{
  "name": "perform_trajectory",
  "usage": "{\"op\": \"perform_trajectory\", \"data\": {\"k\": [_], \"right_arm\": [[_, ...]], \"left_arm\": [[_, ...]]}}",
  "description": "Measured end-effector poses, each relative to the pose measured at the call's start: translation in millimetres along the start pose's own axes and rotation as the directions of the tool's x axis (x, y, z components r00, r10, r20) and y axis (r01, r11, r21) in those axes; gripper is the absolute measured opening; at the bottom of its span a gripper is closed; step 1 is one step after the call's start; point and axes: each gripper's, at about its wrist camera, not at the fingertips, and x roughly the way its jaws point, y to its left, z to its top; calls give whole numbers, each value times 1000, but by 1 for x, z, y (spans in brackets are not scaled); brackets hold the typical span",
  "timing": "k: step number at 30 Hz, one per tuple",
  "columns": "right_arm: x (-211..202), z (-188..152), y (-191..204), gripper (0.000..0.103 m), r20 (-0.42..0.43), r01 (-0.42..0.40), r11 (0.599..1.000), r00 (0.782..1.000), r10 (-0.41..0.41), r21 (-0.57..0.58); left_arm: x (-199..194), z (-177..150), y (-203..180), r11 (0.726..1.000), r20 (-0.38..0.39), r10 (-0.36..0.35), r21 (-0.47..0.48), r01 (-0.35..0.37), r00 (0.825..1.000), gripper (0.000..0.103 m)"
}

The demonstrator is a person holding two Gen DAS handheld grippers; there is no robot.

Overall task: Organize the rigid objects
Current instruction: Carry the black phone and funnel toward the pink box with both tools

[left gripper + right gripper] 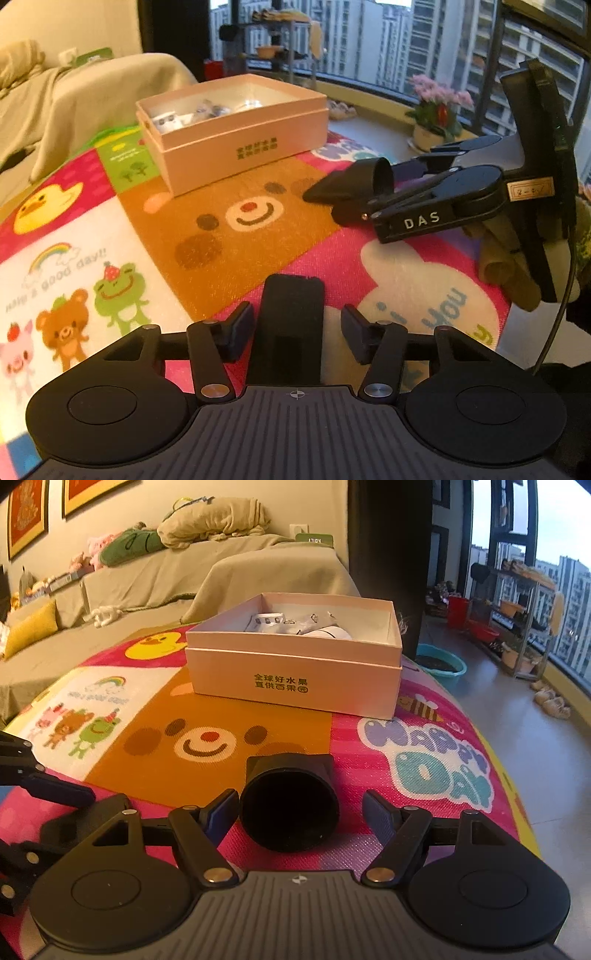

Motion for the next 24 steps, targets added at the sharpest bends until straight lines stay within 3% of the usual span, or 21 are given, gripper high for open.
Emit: {"op": "perform_trajectory", "data": {"k": [2, 4, 6, 10, 13, 17, 21, 24], "right_arm": [[1, 0, 2, 74, -1, 10, 1000, 1000, -10, -12], [1, 0, 3, 74, 0, 13, 1000, 1000, -13, -14], [0, -1, 3, 70, 5, 16, 1000, 1000, -16, -17], [-4, -2, 8, 48, 16, 14, 999, 1000, -13, -42], [-11, 2, 9, 48, 16, -5, 999, 1000, 6, -40], [-38, 13, 10, 48, 86, -29, 997, 996, 35, -68], [-66, 31, 7, 48, 168, -25, 996, 985, 40, -91], [-81, 39, 5, 48, 218, -2, 995, 976, 25, -104]], "left_arm": [[-1, -1, -5, 999, -11, 4, 43, -3, 1000, 58], [-1, 0, -5, 1000, -22, 11, 18, -11, 1000, 57], [1, 0, -5, 999, -12, 35, -16, -35, 999, 47], [2, 0, -5, 999, 11, 31, -27, -31, 999, 43], [-2, -2, -7, 1000, 27, 21, -14, -21, 999, 43], [-15, 4, -2, 998, 83, 56, -11, -55, 995, 43], [-26, 33, 13, 998, 149, 62, -38, -57, 987, 43], [-29, 65, 22, 994, 209, 106, -27, -103, 972, 43]]}}
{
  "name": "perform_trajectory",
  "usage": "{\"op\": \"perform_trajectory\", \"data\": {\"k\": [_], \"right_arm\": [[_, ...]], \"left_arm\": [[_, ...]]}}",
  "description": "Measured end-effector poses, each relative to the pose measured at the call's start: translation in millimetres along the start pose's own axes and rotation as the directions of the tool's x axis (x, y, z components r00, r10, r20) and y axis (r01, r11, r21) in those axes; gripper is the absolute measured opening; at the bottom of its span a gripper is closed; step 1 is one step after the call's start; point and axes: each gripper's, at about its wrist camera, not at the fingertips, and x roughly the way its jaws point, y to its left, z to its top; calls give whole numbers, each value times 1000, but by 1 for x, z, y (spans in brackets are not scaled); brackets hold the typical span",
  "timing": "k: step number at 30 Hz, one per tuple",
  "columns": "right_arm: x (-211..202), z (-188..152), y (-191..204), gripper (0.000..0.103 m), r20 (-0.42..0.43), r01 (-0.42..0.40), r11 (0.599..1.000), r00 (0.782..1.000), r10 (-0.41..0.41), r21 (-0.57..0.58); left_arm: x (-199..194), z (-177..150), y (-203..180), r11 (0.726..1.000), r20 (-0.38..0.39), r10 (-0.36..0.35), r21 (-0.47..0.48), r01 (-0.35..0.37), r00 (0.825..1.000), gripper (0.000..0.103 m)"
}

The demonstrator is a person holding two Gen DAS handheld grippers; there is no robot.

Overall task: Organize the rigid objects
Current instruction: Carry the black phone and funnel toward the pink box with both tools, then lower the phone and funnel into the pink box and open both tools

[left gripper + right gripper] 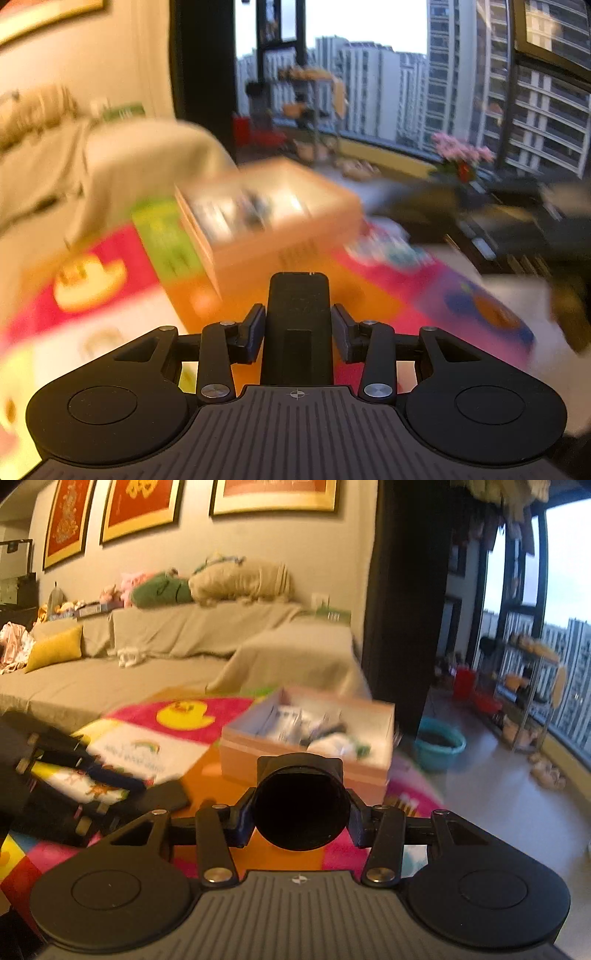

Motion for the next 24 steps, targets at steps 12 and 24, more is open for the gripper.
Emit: {"op": "perform_trajectory", "data": {"k": [12, 24], "right_arm": [[25, -21, -1, 48, -82, -8, 1000, 997, 9, 13], [53, 3, -16, 48, -115, -61, 995, 991, 70, 81]], "left_arm": [[101, 85, 57, 967, 112, -19, -249, 47, 993, 44], [53, -6, 85, 940, 66, 46, -341, -21, 997, 44]]}}
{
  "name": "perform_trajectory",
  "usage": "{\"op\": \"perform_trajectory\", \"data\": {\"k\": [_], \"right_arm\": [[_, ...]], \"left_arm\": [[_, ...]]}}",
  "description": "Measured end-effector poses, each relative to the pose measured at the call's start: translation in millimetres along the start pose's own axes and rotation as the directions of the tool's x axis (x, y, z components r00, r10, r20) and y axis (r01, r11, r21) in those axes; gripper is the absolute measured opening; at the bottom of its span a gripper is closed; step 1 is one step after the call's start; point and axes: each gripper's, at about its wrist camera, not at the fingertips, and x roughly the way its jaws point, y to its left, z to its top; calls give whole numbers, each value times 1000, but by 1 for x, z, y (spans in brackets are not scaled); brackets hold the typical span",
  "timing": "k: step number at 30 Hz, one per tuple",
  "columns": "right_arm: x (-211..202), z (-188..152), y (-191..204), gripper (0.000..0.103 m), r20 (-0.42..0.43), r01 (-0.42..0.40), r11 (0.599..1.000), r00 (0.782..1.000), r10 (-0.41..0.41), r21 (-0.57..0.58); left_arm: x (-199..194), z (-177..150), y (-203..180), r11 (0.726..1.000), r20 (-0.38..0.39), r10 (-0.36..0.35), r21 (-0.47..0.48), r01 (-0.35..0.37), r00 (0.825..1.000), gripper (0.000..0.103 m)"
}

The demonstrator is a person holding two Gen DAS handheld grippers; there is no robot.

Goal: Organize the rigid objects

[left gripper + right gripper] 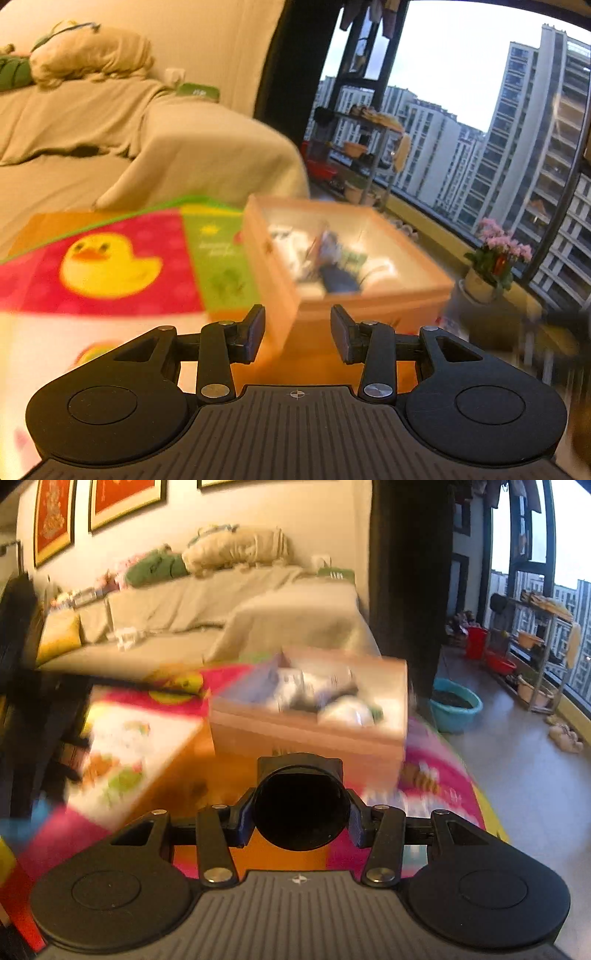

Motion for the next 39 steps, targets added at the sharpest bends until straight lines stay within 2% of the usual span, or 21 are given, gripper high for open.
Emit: {"op": "perform_trajectory", "data": {"k": [1, 4, 6, 7, 9, 10, 13, 16, 19, 22, 23, 24, 25, 29, 32, 35, 39], "right_arm": [[2, 13, -2, 48, 24, 2, 1000, 1000, -2, 8], [22, 64, -11, 48, 103, 72, 996, 992, -78, 56], [48, 94, -18, 69, 129, 141, 986, 980, -152, 90], [63, 106, -23, 80, 109, 165, 982, 979, -174, 92], [83, 114, -31, 79, 55, 196, 973, 978, -203, 120], [87, 112, -34, 79, 28, 202, 968, 978, -208, 147], [77, 84, -29, 79, 0, 141, 973, 990, -143, 184], [61, 46, -3, 80, -7, 166, 978, 986, -166, 125], [55, 14, 24, 85, -32, 199, 975, 980, -196, 101], [66, -9, 41, 85, -112, 170, 977, 981, -156, 129], [71, -14, 45, 85, -141, 168, 977, 979, -150, 129], [76, -19, 47, 85, -167, 175, 976, 974, -153, 129], [82, -23, 50, 88, -185, 191, 973, 969, -165, 132], [85, -27, 57, 103, -172, 261, 959, 955, -240, 108], [84, -29, 47, 103, -179, 241, 958, 961, -212, 158], [85, -29, 48, 103, -170, 257, 954, 958, -230, 156], [86, -31, 46, 103, -143, 249, 956, 963, -228, 155]], "left_arm": [[-2, -3, 2, 1000, -9, 9, -2, -9, 1000, 43], [0, -9, 8, 1000, -47, 24, -9, -25, 999, 43], [4, -12, 11, 999, -64, 40, -4, -41, 997, 43], [2, -14, 14, 999, -74, 50, 2, -50, 996, 43], [-1, -19, 21, 998, -97, 67, 15, -65, 993, 44], [-4, -21, 24, 997, -105, 73, 24, -71, 992, 44], [-12, -32, 34, 991, -145, 125, 74, -115, 982, 44], [-17, -42, 33, 972, -189, 199, 164, -169, 962, 44], [-20, -50, 28, 971, -192, 197, 171, -165, 961, 46], [-15, -50, 23, 978, -195, 184, 137, -159, 964, 69], [-11, -51, 20, 981, -200, 166, 130, -141, 966, 88], [-7, -51, 16, 983, -203, 152, 130, -127, 967, 98], [-4, -52, 12, 983, -201, 154, 132, -129, 967, 100], [3, -55, 4, 975, -143, 220, 75, -211, 965, 100], [5, -57, -1, 965, -118, 261, 67, -254, 958, 100], [8, -55, 0, 954, -113, 298, 60, -293, 948, 100], [12, -51, 5, 926, -109, 377, 37, -375, 920, 100]]}}
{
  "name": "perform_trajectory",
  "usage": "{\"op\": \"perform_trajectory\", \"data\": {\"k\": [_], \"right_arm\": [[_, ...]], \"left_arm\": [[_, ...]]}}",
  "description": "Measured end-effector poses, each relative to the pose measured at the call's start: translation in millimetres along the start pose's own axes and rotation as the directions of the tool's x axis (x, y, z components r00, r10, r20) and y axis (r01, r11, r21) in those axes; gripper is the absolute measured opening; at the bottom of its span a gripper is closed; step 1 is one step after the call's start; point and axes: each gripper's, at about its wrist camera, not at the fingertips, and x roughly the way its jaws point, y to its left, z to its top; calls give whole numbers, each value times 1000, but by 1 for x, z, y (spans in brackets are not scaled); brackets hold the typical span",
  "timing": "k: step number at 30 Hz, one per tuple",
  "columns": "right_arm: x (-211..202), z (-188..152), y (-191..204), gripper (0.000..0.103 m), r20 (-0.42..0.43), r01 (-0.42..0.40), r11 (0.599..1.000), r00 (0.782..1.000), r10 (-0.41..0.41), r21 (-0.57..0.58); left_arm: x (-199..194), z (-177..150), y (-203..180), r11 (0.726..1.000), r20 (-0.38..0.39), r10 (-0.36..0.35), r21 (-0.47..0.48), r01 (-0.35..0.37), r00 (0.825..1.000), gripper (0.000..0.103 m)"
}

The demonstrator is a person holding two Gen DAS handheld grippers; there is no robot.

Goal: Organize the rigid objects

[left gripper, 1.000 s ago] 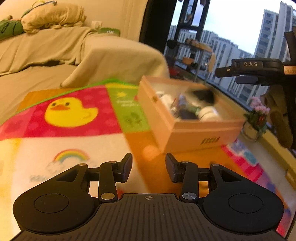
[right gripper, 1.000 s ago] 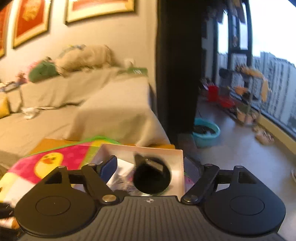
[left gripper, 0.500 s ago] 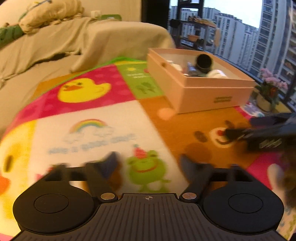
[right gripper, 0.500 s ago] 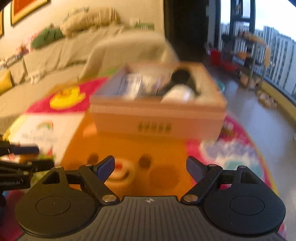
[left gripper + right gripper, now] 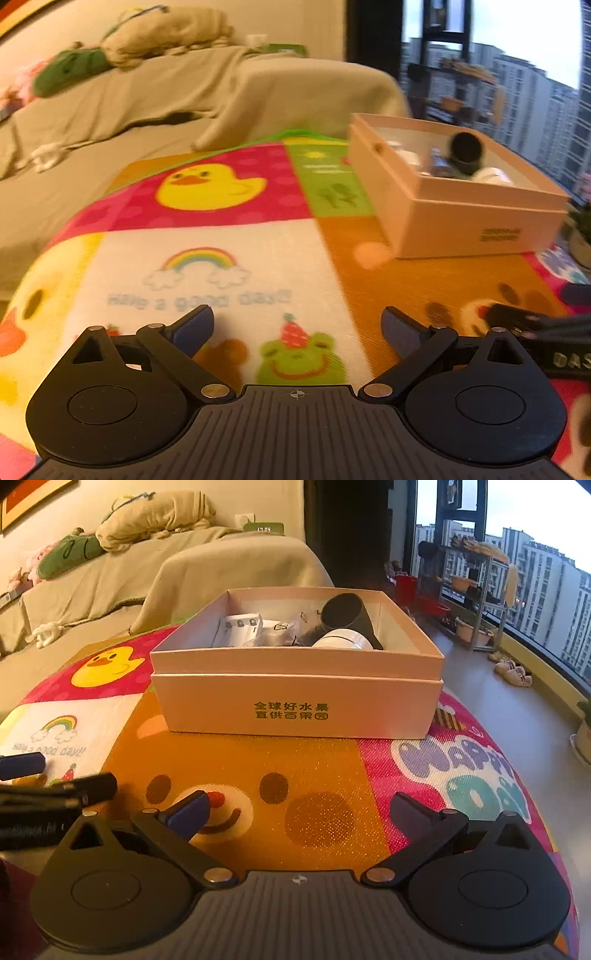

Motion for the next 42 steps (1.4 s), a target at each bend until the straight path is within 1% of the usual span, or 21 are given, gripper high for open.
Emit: {"op": "perform_trajectory", "data": {"k": [4, 10, 42], "right_arm": [[0, -1, 1, 103, 13, 12, 1000, 1000, -12, 6], [5, 2, 4, 103, 19, 32, 999, 999, -32, 12], [4, 1, 3, 103, 22, 29, 999, 999, -30, 17]], "left_arm": [[0, -2, -2, 1000, 10, 13, 16, -13, 1000, 100], [0, -2, 0, 1000, 15, 9, 7, -9, 1000, 101], [0, -2, -2, 1000, 15, 7, 5, -7, 1000, 101]]}}
